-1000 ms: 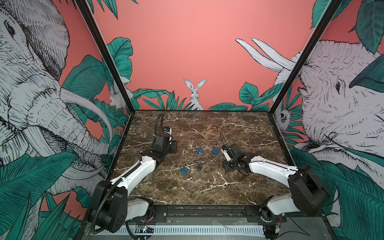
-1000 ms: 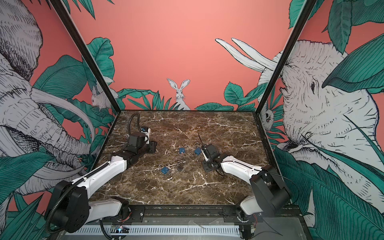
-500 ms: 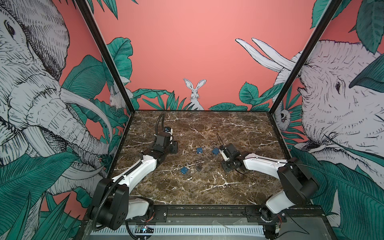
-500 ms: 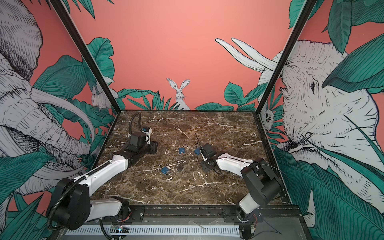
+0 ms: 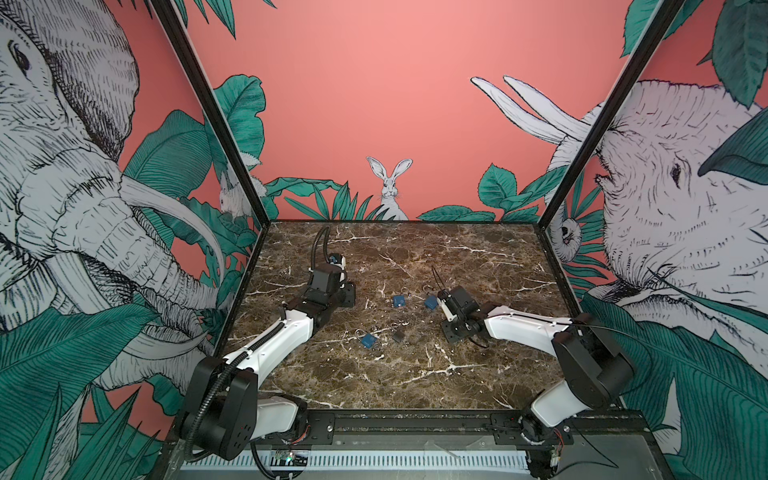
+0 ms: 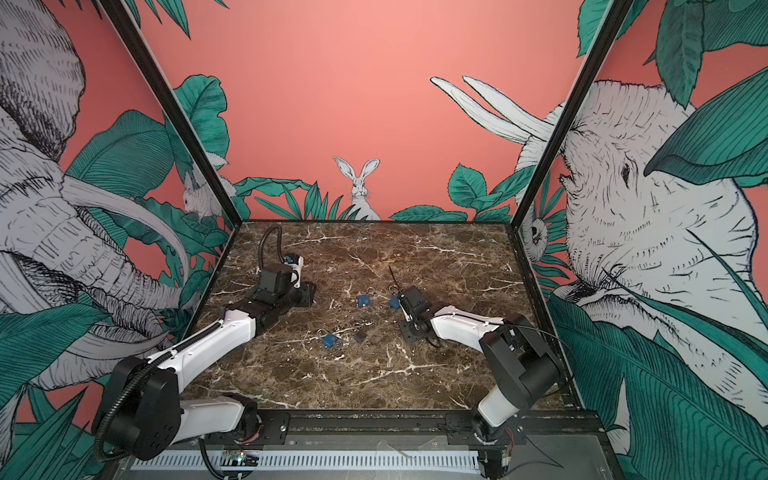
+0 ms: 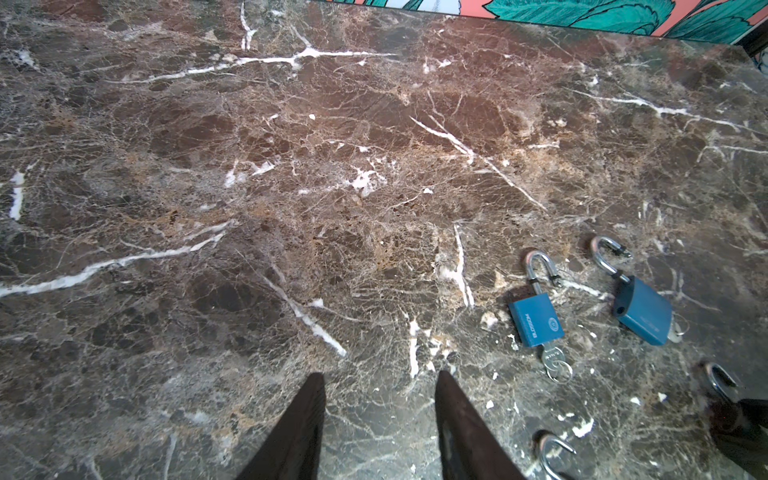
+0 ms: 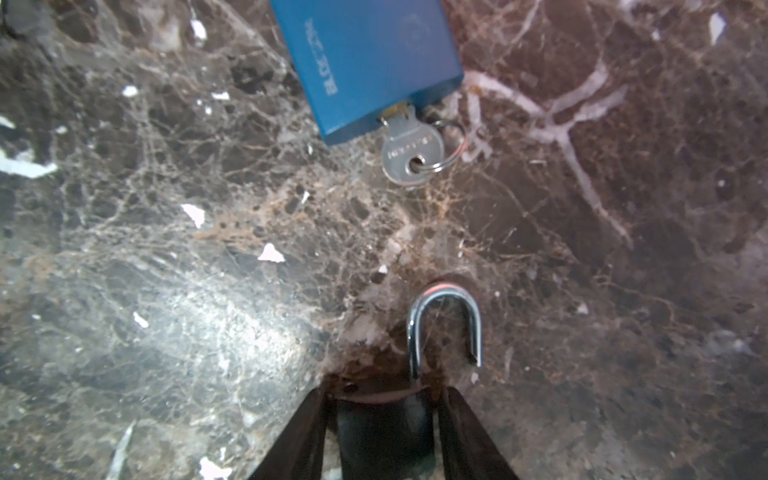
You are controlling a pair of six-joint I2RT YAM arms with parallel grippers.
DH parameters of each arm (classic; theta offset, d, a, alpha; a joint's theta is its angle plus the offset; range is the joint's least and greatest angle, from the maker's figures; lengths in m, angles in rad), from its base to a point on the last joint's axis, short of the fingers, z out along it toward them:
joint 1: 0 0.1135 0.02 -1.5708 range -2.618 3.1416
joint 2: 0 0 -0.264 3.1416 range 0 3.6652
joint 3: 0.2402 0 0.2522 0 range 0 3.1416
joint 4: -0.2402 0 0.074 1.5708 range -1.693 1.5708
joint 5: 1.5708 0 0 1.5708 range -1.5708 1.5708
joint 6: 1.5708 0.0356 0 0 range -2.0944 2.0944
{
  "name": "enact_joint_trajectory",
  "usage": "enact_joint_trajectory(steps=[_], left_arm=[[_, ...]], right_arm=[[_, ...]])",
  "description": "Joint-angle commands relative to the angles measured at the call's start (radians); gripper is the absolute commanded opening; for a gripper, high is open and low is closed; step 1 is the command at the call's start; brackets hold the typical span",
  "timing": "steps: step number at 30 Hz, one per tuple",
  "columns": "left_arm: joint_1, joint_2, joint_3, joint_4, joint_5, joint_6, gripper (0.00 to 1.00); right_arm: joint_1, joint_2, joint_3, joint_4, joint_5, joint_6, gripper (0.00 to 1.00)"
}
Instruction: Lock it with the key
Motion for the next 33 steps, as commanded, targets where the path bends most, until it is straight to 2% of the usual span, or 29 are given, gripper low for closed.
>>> enact_joint_trajectory(steps=[1,8,10,14,20,29,33], left_arm=[[-0.003,-0.009,0.033,0.005,0.005,-0.012,0.46],[-0.003,-0.008,0.039,-0.001,0.012,-0.01,0.45],[-0.003,-0.008,0.048,-0.009,0.03,-0.008,0.44],[-0.006,-0.008,0.074,-0.033,0.075,-0.002,0.41],[-0.04,0.002,0.124,-0.095,0.164,0.007,0.38],[-0.138,0.061,0.203,-0.135,0.349,-0.057,0.36],[-0.166,0.087,0.216,-0.1,0.419,-0.119,0.33]], right_arm=[[0.014,0.017,0.014,-0.027,0.031,0.011,0.4],[0.032,0.034,0.034,-0.048,0.062,0.008,0.22],[0.034,0.035,0.052,-0.064,0.058,0.0,0.21],[0.041,-0.067,0.108,-0.11,0.028,-0.032,0.21],[0.045,-0.155,0.189,-0.175,-0.056,-0.084,0.21],[0.066,-0.224,0.263,-0.208,-0.139,-0.106,0.21],[0.078,-0.248,0.27,-0.204,-0.16,-0.105,0.21]])
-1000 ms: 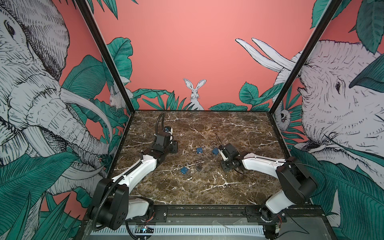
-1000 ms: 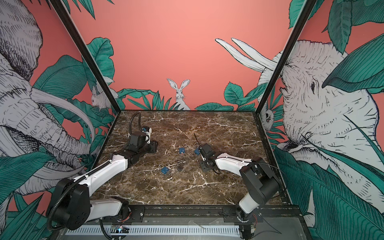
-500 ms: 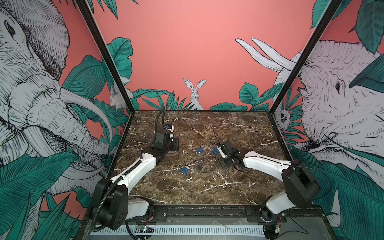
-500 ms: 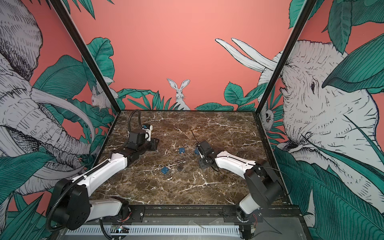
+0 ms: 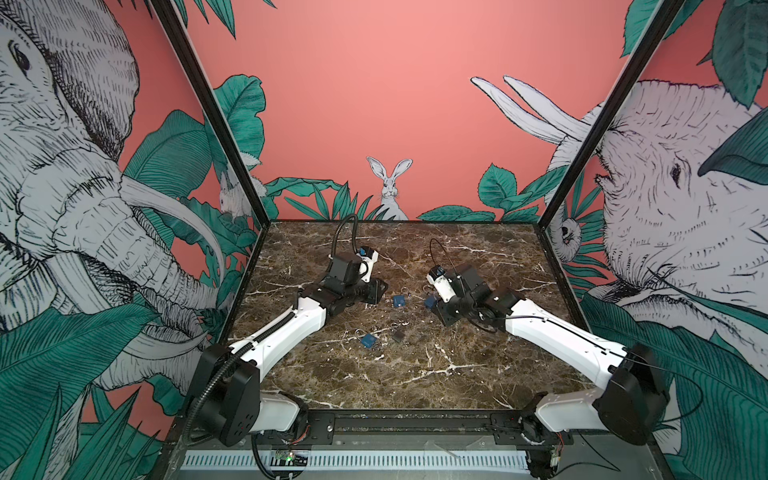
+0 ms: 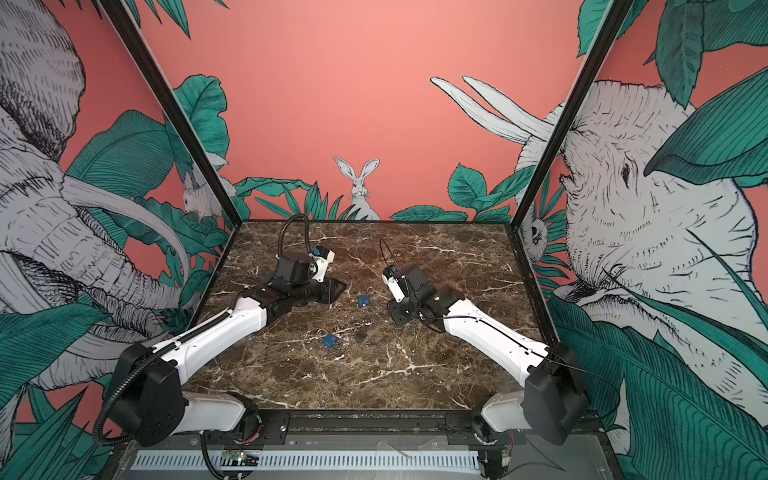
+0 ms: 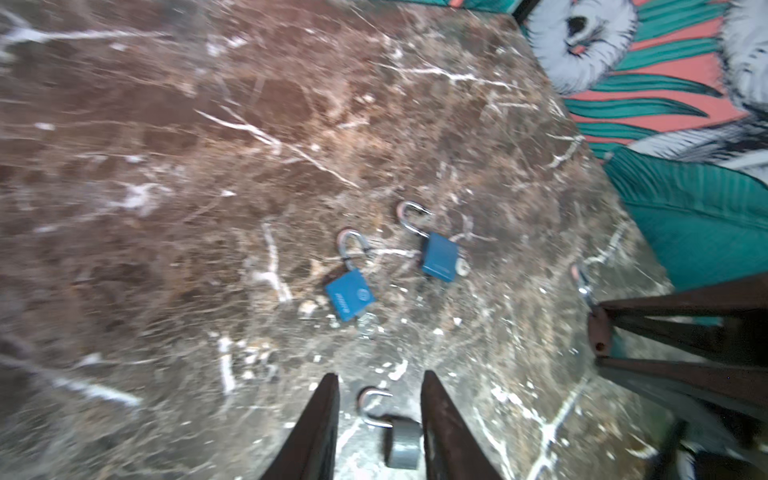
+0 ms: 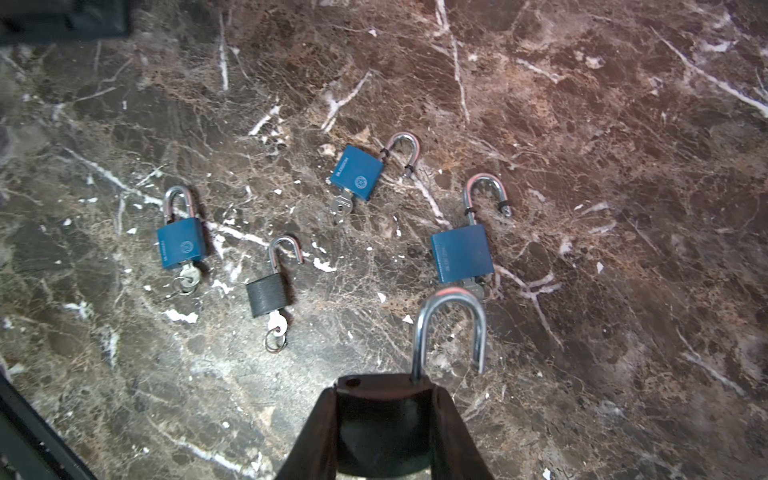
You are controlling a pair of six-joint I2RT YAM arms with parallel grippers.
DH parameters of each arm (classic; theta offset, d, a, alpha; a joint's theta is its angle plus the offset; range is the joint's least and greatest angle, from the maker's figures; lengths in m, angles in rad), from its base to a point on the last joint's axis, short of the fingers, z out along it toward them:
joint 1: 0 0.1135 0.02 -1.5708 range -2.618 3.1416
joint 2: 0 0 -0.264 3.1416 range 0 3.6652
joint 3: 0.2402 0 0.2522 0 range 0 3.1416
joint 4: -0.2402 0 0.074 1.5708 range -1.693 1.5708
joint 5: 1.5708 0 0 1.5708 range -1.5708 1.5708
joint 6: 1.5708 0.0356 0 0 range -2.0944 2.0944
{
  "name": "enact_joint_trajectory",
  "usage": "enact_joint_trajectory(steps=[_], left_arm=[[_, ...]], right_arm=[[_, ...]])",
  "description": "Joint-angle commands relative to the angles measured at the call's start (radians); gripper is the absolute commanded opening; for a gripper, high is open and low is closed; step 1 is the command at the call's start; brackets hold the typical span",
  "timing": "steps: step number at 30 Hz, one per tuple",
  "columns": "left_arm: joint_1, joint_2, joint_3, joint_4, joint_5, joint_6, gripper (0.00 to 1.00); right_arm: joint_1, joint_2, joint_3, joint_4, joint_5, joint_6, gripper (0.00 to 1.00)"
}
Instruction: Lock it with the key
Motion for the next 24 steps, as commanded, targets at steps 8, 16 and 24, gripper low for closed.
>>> enact_joint_trajectory(steps=[8,16,24], left_arm=[[-0.083,0.067,0.016,0.194,0.191,-0.201,0.32],[-0.114,0.142,0.035,0.329,0.28,-0.287,0.32],[-0.142,0.205,0.072,0.361,0.353,-0.314,0.32]], right_arm=[[0.043,-0.038,0.033,0.002,-0.034,-0.008,0.2],[0.066,-0.02,0.039,0.017,-0.023,-0.006,0.21],[0.078,-0.006,0.047,0.028,-0.007,-0.007,0.2]])
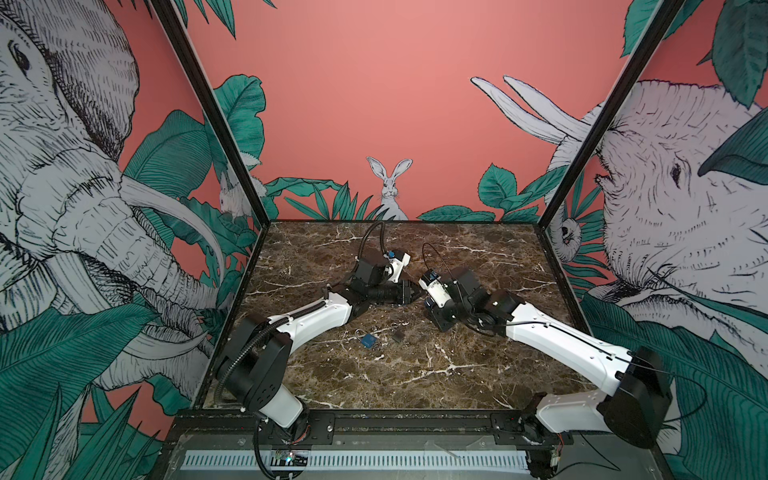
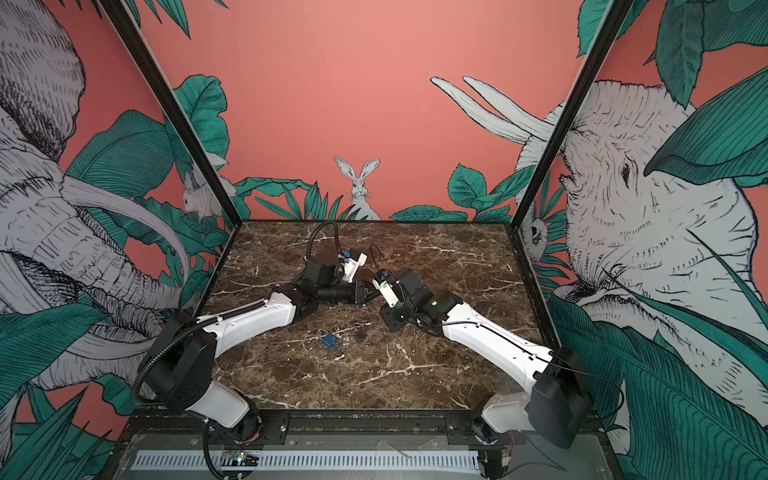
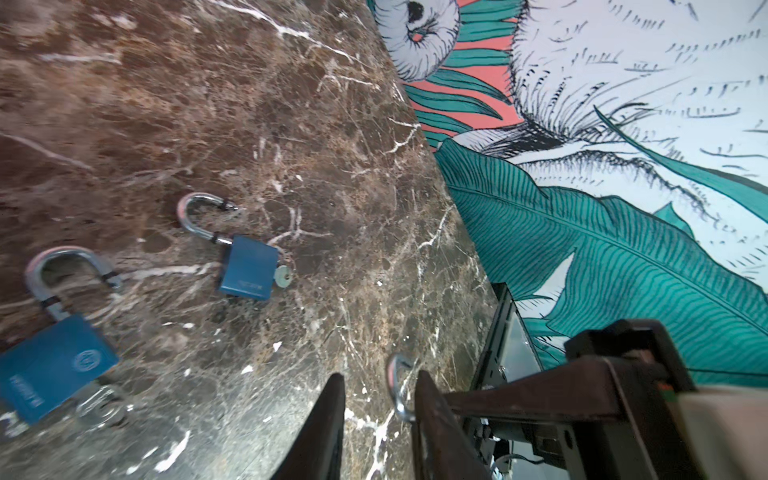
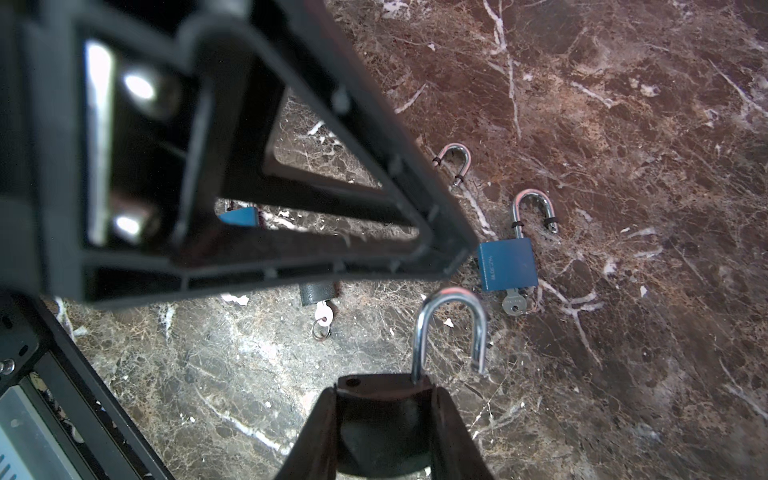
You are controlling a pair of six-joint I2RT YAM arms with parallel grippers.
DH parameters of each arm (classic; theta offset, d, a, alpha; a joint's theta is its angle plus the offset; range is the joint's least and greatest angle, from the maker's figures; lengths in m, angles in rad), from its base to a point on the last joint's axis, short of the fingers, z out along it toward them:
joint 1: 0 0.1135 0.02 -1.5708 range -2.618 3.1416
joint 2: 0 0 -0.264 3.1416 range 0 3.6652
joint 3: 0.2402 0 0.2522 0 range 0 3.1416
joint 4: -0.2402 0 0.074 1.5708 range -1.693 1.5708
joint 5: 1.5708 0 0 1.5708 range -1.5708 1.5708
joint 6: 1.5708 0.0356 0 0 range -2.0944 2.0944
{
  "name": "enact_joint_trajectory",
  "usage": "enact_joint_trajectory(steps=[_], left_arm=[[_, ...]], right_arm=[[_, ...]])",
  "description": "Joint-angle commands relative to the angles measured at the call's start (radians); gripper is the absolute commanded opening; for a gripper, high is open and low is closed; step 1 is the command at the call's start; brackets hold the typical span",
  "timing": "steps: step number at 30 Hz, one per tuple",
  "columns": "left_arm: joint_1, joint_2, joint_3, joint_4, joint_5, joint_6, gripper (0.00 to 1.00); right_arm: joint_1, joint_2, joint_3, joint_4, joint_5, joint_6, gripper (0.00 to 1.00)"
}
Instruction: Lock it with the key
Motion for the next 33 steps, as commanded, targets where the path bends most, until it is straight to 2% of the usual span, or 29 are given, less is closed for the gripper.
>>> enact_joint_trajectory(steps=[1,19,33], left_arm=[[-0.013,0.007,0.034,0.041,0.064,-0.028,0.32],[-0.021,0.028,0.048,-0.009,0.089,0.0,0.32],[-0.023,0.063,0.054,0.044,0.113,-0.038,0.3]], right_arm=[[0.009,0.006,0.031,0.038,0.015,-0.003,0.2],[0.01,0.005,0.036,0.055,0.038,0.0,0.2],[0.014,0.004,0.033,0.056,0.037,0.0,0.2]])
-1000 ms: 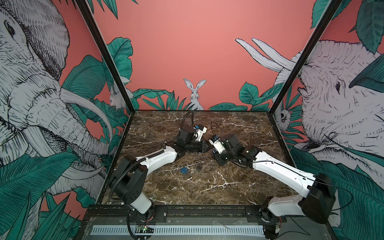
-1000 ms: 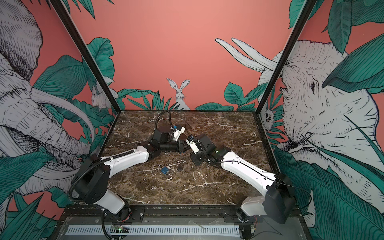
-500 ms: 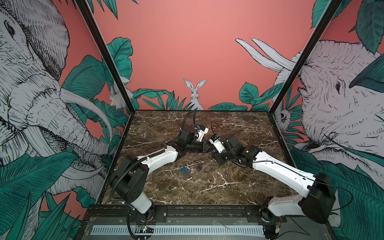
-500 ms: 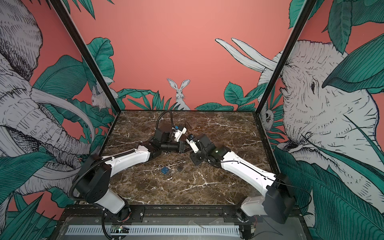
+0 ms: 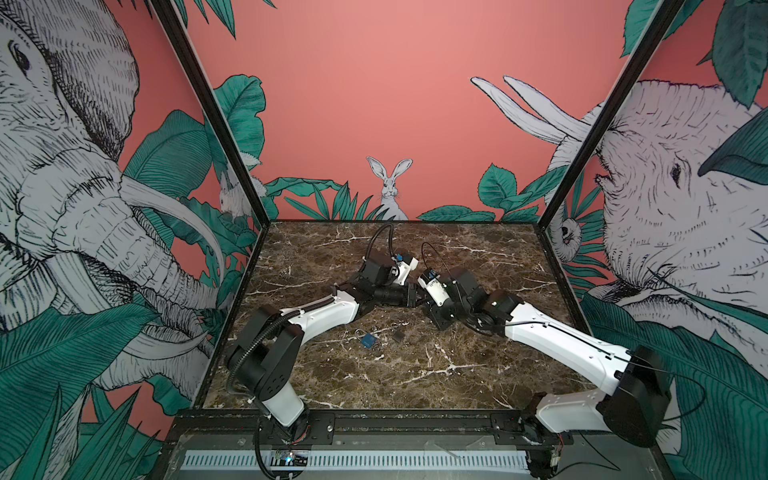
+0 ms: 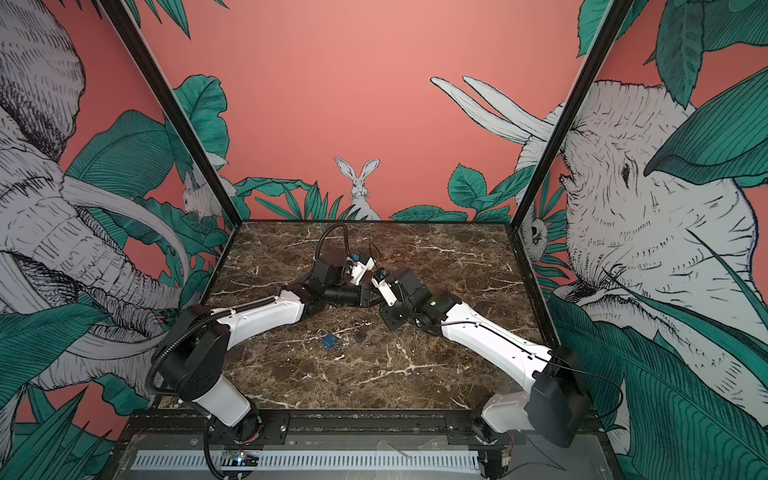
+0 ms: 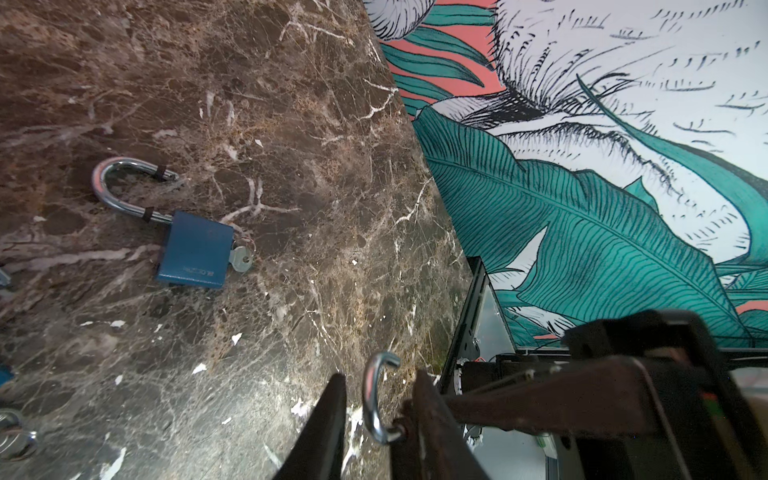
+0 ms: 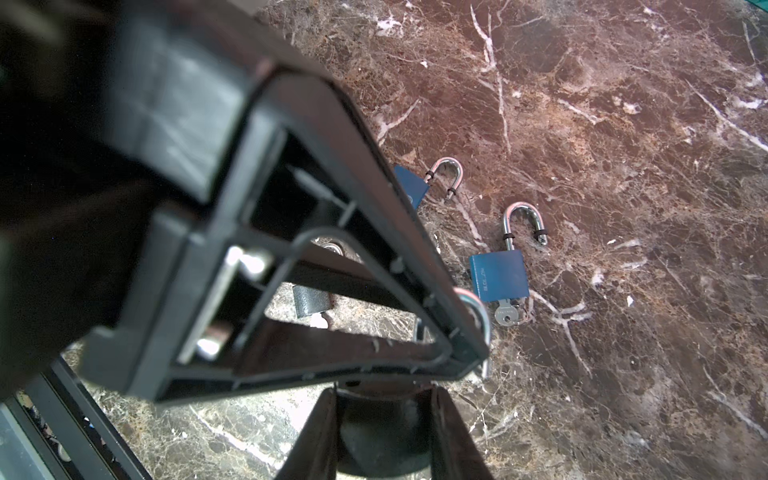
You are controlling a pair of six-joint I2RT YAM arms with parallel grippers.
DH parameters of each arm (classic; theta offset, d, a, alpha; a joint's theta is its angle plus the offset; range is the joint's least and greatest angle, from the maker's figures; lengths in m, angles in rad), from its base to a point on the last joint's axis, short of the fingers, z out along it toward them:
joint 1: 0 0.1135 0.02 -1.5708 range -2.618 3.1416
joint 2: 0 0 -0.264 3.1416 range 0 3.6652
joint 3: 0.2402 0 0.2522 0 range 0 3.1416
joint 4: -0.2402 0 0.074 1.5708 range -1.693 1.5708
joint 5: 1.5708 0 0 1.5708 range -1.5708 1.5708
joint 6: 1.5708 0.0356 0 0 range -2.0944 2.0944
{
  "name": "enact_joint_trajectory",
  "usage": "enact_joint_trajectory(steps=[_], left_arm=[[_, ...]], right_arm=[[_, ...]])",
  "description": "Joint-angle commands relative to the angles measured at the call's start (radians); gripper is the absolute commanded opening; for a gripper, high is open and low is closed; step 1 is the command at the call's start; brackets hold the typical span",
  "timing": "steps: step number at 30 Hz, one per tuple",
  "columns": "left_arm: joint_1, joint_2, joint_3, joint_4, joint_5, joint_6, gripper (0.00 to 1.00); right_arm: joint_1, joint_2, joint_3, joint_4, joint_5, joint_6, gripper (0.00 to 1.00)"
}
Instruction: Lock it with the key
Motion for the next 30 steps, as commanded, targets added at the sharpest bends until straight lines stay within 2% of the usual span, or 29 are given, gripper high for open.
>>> enact_joint_trajectory(steps=[1,21,27,30], left_arm=[[-0.008,-0.004,0.035,0.034,0.025,-0.015,0.29],[-0.008,0.022,0.04,0.04,0.022,-0.023,0.19],[-0.008,0.026,0.039,0.036,0.021,-0.019,0.1],[-0.008,0.027,0.04,0.033,0.021,-0.019,0.0]], right_arm=[[0.007,0.001,0.029,0.033,0.01,0.0,0.2],[0.013,-0.001,0.033,0.035,0.007,0.0,0.2],[0.012,-0.001,0.034,0.035,0.011,0.0,0.2],[0.013,-0.002,0.034,0.036,0.011,0.0,0.2]])
